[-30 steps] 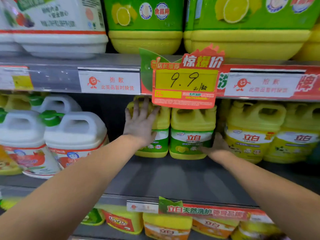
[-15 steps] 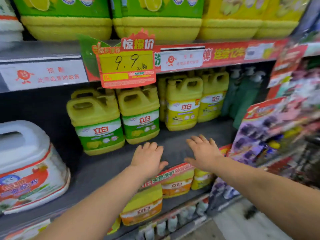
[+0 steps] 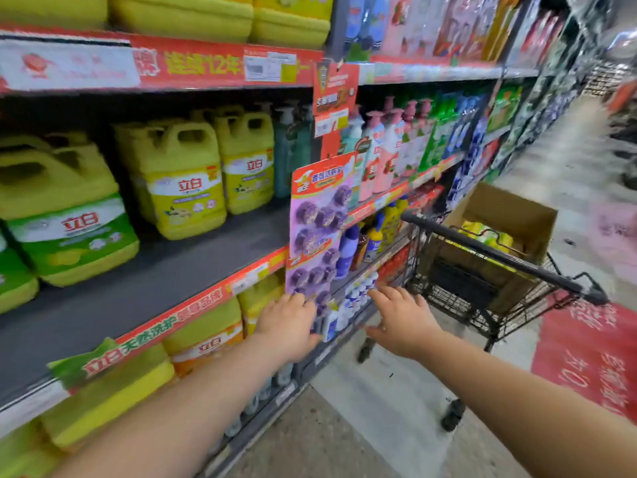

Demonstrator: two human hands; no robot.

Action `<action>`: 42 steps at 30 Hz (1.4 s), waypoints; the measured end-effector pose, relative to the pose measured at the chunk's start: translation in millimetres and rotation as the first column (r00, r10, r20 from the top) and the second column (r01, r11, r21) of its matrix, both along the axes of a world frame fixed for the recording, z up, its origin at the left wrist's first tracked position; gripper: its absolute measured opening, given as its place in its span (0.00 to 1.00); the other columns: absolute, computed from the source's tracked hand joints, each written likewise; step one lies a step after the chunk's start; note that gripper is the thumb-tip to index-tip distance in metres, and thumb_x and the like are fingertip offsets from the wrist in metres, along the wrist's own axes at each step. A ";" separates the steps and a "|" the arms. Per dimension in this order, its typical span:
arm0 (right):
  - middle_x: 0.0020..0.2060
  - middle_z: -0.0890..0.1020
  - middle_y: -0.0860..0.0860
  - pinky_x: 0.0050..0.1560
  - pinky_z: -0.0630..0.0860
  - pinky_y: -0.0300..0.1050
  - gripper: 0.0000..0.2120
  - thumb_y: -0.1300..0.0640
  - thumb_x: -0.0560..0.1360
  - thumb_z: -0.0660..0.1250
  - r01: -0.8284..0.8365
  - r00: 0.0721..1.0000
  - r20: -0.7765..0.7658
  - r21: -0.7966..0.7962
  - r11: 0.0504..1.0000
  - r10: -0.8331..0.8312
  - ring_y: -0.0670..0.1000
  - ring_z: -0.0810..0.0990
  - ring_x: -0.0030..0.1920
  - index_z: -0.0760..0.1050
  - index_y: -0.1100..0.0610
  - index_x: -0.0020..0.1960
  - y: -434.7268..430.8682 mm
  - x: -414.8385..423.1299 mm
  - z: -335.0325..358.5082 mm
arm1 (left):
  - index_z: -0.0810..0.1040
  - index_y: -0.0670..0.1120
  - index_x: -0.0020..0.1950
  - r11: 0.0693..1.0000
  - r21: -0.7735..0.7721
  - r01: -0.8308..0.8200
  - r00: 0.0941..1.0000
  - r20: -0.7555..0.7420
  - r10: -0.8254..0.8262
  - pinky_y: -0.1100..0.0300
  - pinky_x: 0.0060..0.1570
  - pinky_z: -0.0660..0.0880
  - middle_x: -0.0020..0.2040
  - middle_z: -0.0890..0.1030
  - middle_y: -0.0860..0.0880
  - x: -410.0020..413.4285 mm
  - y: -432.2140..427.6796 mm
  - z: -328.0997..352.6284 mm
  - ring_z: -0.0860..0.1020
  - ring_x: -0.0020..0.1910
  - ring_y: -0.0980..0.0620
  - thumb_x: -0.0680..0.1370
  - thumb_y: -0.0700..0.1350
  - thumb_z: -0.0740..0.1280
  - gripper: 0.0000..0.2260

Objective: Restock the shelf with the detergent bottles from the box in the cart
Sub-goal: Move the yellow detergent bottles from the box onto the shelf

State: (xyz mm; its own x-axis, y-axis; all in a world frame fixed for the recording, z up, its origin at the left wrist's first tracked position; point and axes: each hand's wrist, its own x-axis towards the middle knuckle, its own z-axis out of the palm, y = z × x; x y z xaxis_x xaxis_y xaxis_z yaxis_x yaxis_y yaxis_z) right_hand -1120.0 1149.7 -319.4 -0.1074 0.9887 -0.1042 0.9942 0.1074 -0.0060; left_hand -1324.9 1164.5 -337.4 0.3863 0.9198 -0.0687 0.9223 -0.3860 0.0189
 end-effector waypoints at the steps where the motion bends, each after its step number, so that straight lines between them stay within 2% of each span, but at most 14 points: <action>1: 0.74 0.59 0.50 0.71 0.55 0.59 0.34 0.41 0.75 0.61 0.034 0.999 -0.016 -0.003 0.999 -0.034 0.55 0.55 0.75 0.53 0.50 0.76 -8.5 23.2 -1.5 | 0.68 0.48 0.66 1.000 -0.006 0.021 1.000 -0.003 -0.021 0.50 0.60 0.67 0.64 0.71 0.46 22.2 -2.5 -1.2 0.68 0.66 0.44 0.75 0.59 0.62 0.24; 7: 0.75 0.58 0.51 0.71 0.55 0.61 0.34 0.40 0.75 0.61 0.235 0.972 -0.015 -0.045 0.971 -0.236 0.58 0.55 0.75 0.52 0.50 0.76 -73.3 179.9 -6.7 | 0.70 0.47 0.63 0.989 -0.042 0.143 0.989 -0.031 -0.145 0.50 0.62 0.67 0.63 0.72 0.45 187.0 -28.7 -1.4 0.69 0.65 0.43 0.75 0.60 0.63 0.23; 12: 0.74 0.61 0.53 0.70 0.57 0.62 0.34 0.41 0.75 0.61 0.356 0.935 -0.007 -0.016 0.934 -0.356 0.59 0.57 0.74 0.53 0.50 0.75 -123.9 295.7 -2.8 | 0.70 0.47 0.63 0.959 -0.034 0.282 0.959 0.013 -0.282 0.50 0.59 0.68 0.61 0.72 0.45 318.1 -53.7 0.3 0.70 0.64 0.43 0.74 0.59 0.63 0.22; 23: 0.76 0.57 0.52 0.73 0.54 0.62 0.36 0.41 0.75 0.61 0.577 0.815 -0.038 -0.038 0.816 -0.578 0.58 0.54 0.76 0.50 0.50 0.76 -182.5 453.3 -11.4 | 0.70 0.47 0.63 0.861 -0.040 0.507 0.862 -0.001 -0.507 0.49 0.58 0.69 0.61 0.73 0.46 500.1 -75.8 1.6 0.71 0.62 0.44 0.75 0.61 0.63 0.24; 30: 0.74 0.60 0.52 0.71 0.56 0.61 0.34 0.41 0.75 0.62 0.636 0.771 -0.037 -0.017 0.772 -0.636 0.58 0.55 0.75 0.53 0.50 0.75 -155.4 534.2 -13.9 | 0.70 0.47 0.64 0.805 -0.012 0.593 0.805 -0.021 -0.593 0.50 0.58 0.69 0.62 0.72 0.46 605.9 -34.8 -5.0 0.71 0.62 0.43 0.75 0.61 0.61 0.24; 36: 0.74 0.61 0.51 0.71 0.55 0.60 0.34 0.40 0.75 0.61 0.685 0.727 -0.036 -0.011 0.728 -0.685 0.56 0.56 0.74 0.53 0.50 0.75 -96.9 622.5 -7.1 | 0.70 0.48 0.63 0.777 -0.007 0.630 0.776 0.029 -0.630 0.49 0.57 0.70 0.61 0.73 0.46 711.4 33.5 -5.8 0.72 0.60 0.44 0.75 0.62 0.60 0.24; 42: 0.76 0.57 0.51 0.73 0.52 0.62 0.36 0.41 0.75 0.61 0.714 0.698 -0.038 -0.032 0.699 -0.715 0.58 0.53 0.76 0.51 0.50 0.76 -34.8 698.4 -4.7 | 0.70 0.48 0.65 0.773 -0.006 0.635 0.772 0.036 -0.634 0.50 0.57 0.71 0.61 0.74 0.47 790.9 102.0 -4.9 0.72 0.60 0.46 0.75 0.62 0.61 0.25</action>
State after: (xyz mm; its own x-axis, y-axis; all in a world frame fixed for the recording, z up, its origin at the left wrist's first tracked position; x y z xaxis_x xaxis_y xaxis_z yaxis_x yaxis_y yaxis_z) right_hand -421.6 1114.8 -324.1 0.6261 0.7685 -0.1318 0.7704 -0.6358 -0.0475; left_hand -534.1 1266.5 -342.3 0.8839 0.4639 -0.0603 0.4669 -0.8827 0.0539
